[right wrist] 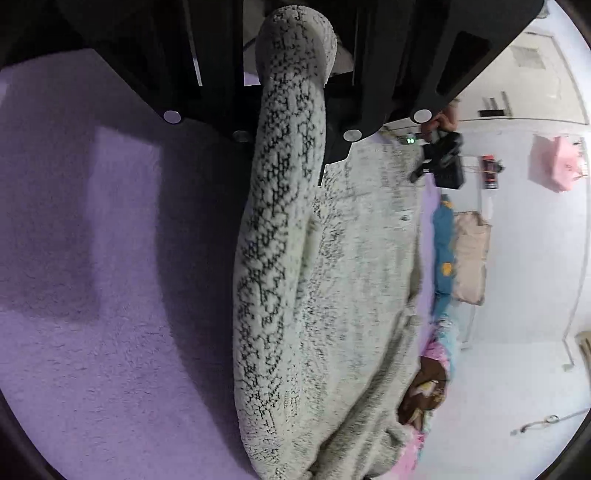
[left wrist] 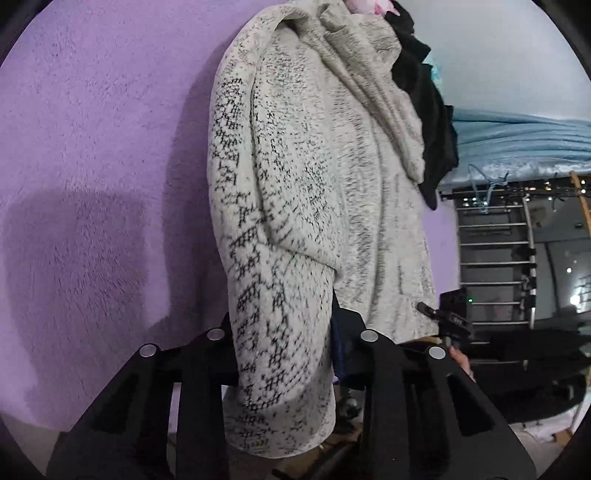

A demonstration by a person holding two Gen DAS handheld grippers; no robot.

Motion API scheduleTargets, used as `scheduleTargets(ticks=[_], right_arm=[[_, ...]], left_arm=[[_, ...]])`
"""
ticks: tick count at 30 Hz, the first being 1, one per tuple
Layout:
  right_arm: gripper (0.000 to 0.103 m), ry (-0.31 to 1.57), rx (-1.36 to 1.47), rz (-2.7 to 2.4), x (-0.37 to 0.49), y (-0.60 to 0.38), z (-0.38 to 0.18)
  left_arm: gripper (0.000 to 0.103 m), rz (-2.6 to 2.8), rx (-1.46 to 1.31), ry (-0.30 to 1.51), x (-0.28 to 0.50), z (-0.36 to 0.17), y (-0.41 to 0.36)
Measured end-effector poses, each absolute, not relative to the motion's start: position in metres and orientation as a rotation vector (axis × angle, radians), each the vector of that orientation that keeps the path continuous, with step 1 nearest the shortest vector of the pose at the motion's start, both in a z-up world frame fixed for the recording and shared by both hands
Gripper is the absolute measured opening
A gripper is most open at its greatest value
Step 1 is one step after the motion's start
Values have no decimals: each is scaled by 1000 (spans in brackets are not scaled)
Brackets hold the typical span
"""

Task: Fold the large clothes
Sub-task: 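Grasp the hoodie hem with the left gripper while the right gripper grasps beside it, then lift the hem with both grippers and fold it over toward the hood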

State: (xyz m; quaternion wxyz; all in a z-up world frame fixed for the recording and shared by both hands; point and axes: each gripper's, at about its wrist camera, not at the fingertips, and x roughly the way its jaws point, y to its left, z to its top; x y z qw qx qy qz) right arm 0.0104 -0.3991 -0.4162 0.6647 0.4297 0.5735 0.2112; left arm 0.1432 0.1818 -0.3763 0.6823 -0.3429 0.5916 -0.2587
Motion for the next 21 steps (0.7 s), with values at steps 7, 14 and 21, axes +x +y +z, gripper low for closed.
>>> scheduleTargets(ticks=[7, 14, 21], right_arm=[[12, 1261, 1027, 536, 8, -399, -403], [12, 1225, 1057, 603, 16, -397, -373], [12, 1215, 983, 638, 39, -392, -330]], left_arm=[[16, -645, -905, 1272, 137, -359, 189], [15, -659, -920, 1241, 146, -324, 191], [14, -672, -939, 1192, 174, -277, 184]])
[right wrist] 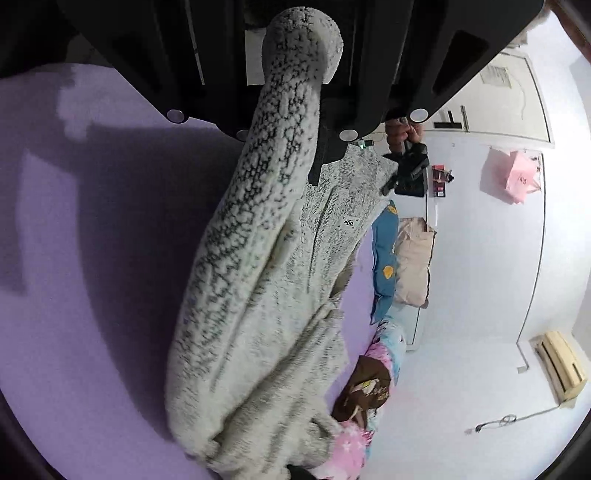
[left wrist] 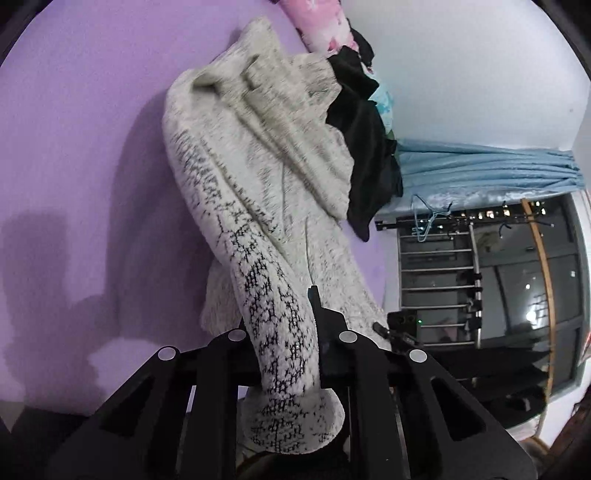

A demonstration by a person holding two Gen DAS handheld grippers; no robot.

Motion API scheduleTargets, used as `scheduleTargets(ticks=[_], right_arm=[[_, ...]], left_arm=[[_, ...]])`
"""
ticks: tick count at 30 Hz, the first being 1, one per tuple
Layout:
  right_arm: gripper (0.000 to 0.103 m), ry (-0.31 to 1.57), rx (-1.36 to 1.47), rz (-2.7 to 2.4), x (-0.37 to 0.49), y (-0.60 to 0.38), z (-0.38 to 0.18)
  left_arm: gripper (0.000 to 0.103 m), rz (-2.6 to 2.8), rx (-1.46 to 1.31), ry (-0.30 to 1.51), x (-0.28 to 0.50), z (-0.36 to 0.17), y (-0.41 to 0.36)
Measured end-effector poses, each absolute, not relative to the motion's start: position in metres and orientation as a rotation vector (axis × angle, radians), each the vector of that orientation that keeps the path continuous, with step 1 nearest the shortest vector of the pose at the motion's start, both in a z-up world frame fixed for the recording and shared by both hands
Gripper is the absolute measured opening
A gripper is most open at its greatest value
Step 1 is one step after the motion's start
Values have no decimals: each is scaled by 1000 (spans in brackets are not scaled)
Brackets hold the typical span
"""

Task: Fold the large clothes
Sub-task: 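Lift the hem with both grippers and fold it over toward the hood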

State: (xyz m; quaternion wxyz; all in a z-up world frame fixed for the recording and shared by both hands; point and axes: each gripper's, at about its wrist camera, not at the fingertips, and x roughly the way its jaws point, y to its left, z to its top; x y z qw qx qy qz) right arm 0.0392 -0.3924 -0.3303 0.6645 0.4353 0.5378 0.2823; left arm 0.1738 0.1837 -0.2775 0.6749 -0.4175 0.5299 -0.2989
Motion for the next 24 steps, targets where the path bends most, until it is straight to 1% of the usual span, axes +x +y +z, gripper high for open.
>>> scheduleTargets(ticks=[14, 24], right_arm=[[12, 1146, 832, 730, 108, -389, -250], [12, 1112, 735, 733, 192, -388, -218]], left_arm=[[13, -725, -864, 1159, 246, -207, 150], [13, -725, -802, 1147, 324, -171, 127]])
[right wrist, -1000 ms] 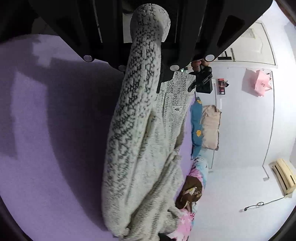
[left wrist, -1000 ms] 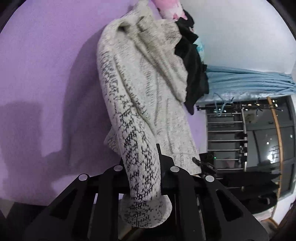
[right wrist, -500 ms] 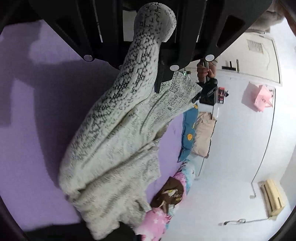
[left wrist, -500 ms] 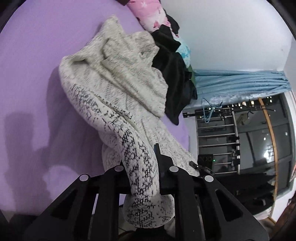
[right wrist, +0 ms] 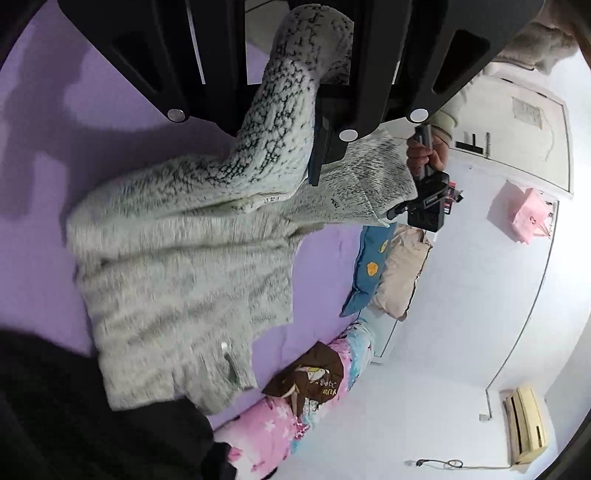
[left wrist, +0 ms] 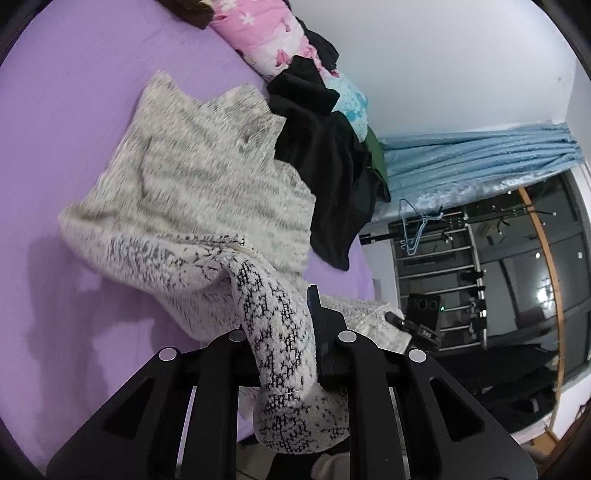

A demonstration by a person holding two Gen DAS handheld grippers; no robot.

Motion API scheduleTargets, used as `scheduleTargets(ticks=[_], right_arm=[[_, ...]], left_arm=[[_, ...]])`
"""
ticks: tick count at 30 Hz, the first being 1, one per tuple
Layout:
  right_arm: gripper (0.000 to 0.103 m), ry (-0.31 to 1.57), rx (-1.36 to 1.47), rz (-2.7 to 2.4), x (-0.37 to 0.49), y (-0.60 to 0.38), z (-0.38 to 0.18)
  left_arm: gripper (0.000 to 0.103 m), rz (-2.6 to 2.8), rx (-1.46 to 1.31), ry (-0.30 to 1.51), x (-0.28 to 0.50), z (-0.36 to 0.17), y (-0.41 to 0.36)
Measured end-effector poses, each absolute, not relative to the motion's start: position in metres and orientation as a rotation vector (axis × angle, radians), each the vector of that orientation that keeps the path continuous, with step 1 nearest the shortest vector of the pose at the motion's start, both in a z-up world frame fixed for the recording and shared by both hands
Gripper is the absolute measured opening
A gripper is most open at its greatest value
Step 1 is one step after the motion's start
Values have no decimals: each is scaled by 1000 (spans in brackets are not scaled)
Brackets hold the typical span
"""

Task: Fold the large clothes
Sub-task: 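Lift the hem with both grippers and fold it over toward the hood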

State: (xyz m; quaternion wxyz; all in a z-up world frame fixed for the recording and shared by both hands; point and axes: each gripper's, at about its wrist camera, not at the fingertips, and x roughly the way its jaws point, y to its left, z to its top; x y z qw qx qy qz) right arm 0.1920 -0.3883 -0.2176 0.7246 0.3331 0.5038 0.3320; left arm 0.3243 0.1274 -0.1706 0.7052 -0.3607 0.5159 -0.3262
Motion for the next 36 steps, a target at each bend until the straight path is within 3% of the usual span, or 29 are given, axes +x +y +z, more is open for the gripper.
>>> scheduleTargets(ticks=[15, 22, 27, 31, 33, 35, 36], right_arm=[[12, 1068, 723, 650, 384, -415, -221], [12, 1168, 774, 453, 480, -442, -321], [12, 1245, 803, 356, 504, -447, -397], [12, 1239, 824, 359, 506, -448, -411], [15, 1243, 856, 380, 505, -451, -409], [21, 1260, 920, 400, 502, -456, -404], [40, 1272, 959, 393, 499, -459, -399]], left_arm=[[14, -631, -682, 1162, 525, -170, 99], [14, -457, -663, 1275, 627, -267, 107], [16, -411, -643, 1364, 661, -337, 109], [18, -417, -668, 1372, 662, -358, 111], [19, -443, -716, 1365, 660, -360, 118], [30, -480, -778, 1354, 657, -352, 129], [46, -492, -796, 1342, 654, -344, 133]])
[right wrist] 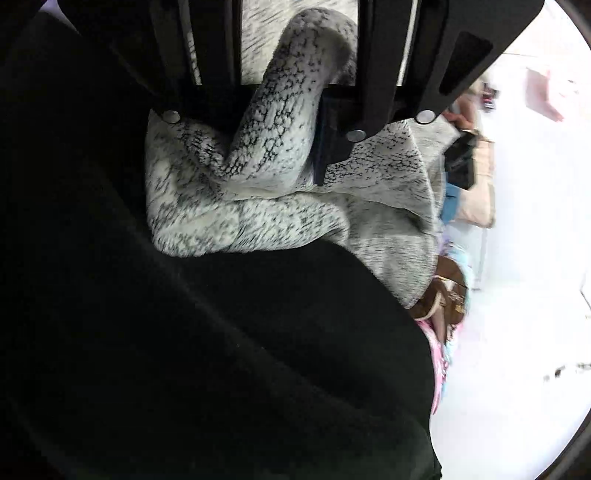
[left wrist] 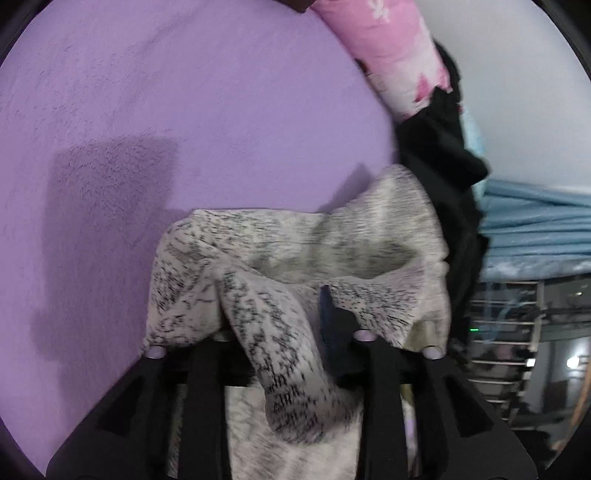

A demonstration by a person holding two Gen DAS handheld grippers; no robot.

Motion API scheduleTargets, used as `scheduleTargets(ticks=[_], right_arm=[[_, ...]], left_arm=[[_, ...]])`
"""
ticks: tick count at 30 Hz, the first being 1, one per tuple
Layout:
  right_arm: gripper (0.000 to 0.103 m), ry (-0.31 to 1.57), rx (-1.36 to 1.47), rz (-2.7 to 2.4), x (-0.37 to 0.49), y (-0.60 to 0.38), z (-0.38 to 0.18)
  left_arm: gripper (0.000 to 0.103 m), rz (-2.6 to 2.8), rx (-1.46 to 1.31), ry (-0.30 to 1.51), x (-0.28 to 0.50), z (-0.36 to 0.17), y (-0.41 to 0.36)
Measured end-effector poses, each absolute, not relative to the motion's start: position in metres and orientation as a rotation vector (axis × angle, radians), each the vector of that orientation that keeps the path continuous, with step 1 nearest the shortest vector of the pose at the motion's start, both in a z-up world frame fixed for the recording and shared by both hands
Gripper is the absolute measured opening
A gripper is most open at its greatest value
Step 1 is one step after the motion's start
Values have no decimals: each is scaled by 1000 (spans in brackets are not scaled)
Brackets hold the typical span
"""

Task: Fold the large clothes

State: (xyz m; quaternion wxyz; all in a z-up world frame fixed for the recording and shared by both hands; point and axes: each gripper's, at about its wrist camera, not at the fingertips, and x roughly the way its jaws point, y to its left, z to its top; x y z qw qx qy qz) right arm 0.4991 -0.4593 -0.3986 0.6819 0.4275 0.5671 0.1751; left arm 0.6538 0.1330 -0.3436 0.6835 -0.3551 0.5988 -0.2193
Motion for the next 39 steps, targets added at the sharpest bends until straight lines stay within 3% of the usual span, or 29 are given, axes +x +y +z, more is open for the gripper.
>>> scheduleTargets(ticks=[1, 3, 9, 14, 18, 24, 29, 33, 39], right_arm=[[71, 1256, 983, 381, 495, -463, -391], [98, 1183, 1017, 369, 485, -470, -370], [98, 1115, 929, 381, 458, -467, -307], [98, 1101, 775, 414, 439, -435, -265], [98, 1097, 542, 464, 438, -385, -235], [98, 1107, 327, 574, 461, -282, -198], [98, 1153, 68, 611, 503, -166, -196], [98, 1190, -157, 689, 543, -75, -220], [86, 1275, -456, 703, 587, 9, -272]], left_arm=[[90, -504, -806, 1317, 650, -332, 136], [97, -537, -797, 1242, 639, -303, 143], [97, -545, -781, 1150, 601, -250, 154], [97, -484, -612, 1092, 539, -228, 144], [97, -418, -482, 1048, 474, -238, 134], [97, -343, -525, 993, 394, -292, 146], [97, -260, -578, 912, 369, -333, 171], [97, -236, -539, 951, 383, -353, 180], [97, -304, -495, 946, 399, -358, 187]])
